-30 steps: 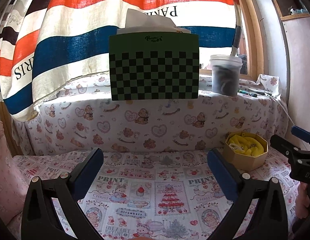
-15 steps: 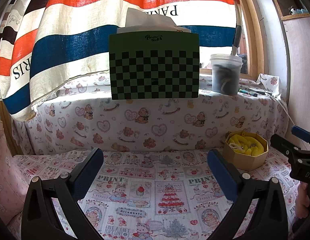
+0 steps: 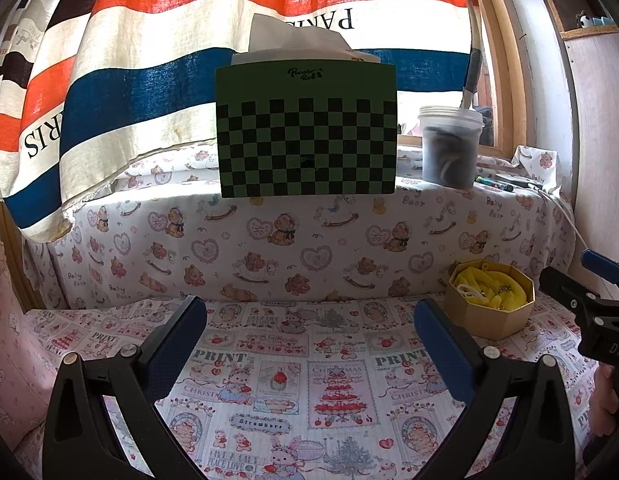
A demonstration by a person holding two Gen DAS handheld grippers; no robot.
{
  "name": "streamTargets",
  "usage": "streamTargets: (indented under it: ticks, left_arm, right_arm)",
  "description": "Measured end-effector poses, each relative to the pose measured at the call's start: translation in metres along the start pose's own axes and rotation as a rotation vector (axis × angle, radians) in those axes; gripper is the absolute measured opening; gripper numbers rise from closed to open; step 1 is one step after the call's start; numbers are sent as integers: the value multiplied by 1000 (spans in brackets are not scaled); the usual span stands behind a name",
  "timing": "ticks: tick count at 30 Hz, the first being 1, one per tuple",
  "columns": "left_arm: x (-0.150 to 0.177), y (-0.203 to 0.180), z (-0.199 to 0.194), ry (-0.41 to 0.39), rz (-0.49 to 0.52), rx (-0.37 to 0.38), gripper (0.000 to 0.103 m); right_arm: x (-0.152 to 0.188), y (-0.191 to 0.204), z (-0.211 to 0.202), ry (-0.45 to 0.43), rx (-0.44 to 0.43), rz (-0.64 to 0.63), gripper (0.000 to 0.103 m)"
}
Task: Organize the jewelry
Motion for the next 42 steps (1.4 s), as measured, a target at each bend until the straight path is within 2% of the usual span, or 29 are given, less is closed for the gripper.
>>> streamTargets:
  ticks: [42]
  left_arm:
    - [-1, 0, -2, -7, 6, -14, 103]
  right_arm:
    - [1, 0, 1, 1, -2, -2, 103]
Point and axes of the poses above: each gripper's, at about its wrist camera, not at the fingertips, and z roughly the way its jaws point, y to its left, x to its underside, the point moved 10 cm from there along z, roughly the way its jaws point, and after that the axes turned 7 degrees about z, right-handed, at the moved point
